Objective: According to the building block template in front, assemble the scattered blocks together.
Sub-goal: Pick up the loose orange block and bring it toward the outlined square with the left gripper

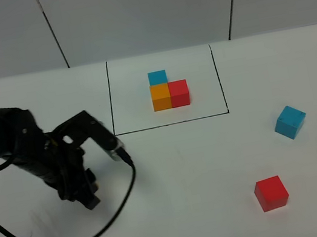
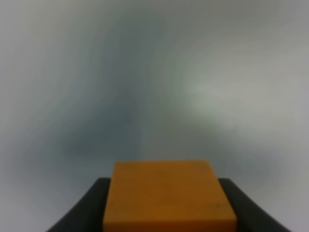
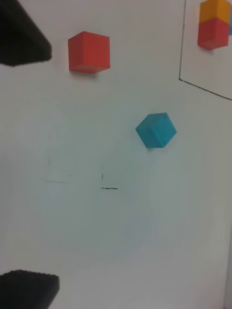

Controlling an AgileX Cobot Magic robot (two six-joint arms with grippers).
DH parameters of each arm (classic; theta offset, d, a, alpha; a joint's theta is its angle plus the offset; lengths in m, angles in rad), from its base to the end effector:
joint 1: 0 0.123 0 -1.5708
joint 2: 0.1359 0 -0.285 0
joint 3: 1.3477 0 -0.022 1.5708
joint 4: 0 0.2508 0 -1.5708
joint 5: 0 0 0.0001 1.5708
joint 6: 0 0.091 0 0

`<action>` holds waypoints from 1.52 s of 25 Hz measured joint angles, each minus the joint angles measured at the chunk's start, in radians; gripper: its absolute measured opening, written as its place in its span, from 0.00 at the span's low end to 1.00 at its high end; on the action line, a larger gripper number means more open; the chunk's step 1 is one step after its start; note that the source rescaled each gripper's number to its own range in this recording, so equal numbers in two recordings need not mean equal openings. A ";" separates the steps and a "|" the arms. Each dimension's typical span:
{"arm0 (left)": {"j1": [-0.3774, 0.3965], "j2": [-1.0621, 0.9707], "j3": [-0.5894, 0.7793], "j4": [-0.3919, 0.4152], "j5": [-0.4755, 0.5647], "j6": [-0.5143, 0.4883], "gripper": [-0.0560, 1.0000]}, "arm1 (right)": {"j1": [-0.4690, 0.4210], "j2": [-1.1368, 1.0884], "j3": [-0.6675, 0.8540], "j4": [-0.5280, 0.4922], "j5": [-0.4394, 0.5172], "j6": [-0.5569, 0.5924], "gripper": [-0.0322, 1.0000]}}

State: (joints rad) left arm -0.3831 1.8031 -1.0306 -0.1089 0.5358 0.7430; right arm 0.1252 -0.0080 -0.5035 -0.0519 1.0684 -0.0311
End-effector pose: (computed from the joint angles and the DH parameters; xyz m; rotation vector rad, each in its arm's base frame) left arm 0.3153 -0.1325 0.1619 1.3866 2.4155 -0.0109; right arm -0.0063 -0.0050 0.2777 -0.1562 2.0334 -0.0031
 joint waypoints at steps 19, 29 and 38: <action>-0.260 0.297 -0.429 -0.007 0.296 0.267 0.14 | 0.000 0.000 0.000 0.000 0.000 0.000 0.74; -0.289 0.356 -0.433 -0.007 0.221 0.338 0.14 | 0.000 0.000 0.000 -0.001 0.000 0.000 0.74; -0.308 0.372 -0.438 -0.005 0.203 0.365 0.14 | 0.000 0.000 0.000 -0.001 0.000 0.000 0.74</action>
State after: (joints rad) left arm -0.6908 2.1748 -1.4688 -0.1143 0.7392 1.1077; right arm 0.1252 -0.0080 -0.5035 -0.0528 1.0684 -0.0311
